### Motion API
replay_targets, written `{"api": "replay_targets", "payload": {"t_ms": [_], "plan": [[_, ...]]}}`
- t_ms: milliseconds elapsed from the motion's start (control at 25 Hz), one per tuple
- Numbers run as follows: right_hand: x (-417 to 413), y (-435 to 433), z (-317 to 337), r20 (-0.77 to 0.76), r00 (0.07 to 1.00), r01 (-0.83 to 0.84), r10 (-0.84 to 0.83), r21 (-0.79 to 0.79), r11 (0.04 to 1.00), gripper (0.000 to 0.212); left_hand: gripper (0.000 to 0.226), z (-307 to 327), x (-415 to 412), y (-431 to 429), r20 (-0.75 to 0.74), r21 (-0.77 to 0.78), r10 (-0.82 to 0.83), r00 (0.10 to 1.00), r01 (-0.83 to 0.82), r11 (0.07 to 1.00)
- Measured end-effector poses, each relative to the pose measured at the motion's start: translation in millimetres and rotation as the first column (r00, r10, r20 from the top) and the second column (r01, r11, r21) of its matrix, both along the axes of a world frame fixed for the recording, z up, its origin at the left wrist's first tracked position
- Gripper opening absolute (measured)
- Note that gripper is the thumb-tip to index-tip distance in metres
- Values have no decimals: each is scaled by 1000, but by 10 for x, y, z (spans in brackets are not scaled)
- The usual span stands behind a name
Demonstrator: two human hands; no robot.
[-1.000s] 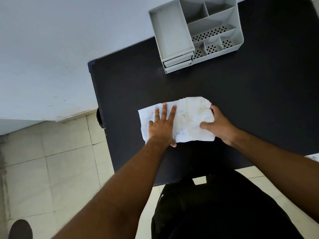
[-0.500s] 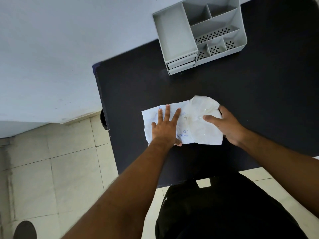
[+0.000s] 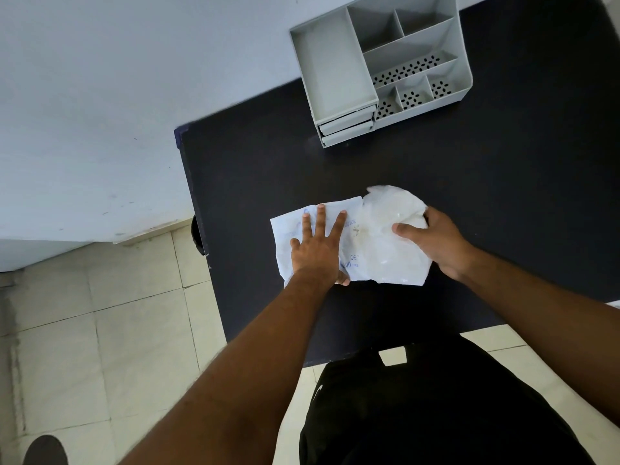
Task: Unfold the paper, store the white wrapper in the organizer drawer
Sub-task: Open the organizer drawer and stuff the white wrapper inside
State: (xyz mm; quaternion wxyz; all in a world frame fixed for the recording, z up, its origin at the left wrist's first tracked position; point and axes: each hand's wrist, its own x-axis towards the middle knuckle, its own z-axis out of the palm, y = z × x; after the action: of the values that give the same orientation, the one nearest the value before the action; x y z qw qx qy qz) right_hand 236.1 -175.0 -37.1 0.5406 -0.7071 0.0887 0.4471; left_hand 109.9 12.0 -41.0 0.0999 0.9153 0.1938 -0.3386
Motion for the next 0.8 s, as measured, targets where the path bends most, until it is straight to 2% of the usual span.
{"api": "replay_targets", "payload": {"t_ms": [120,240,360,480,600,800], "plan": [[53,2,-25,-36,997,75,-74,18,997,39,144,15,19,-6,-12,2,4,1000,-4,1000],[86,-35,-23,-106,993,63,-59,39,997,39,144,7,23,0,-13,1,17,1000,-17,1000],[111,-78,-8,-101,992,73,-70,21,997,33,143,23,4,16,-21,4,29,999,-29,1000],[169,-103,-5,-150,979,148,-141,41,988,39,144,67,-15,41,-31,7,31,999,-31,999],[206,-107,7,-202,969,159,-143,66,985,41,144,105,-36,76,-28,-5,21,999,-21,1000],[256,-116,102,-201,963,209,-179,139,968,42,143,180,-100,150,15,-54,49,999,-49,997]]}}
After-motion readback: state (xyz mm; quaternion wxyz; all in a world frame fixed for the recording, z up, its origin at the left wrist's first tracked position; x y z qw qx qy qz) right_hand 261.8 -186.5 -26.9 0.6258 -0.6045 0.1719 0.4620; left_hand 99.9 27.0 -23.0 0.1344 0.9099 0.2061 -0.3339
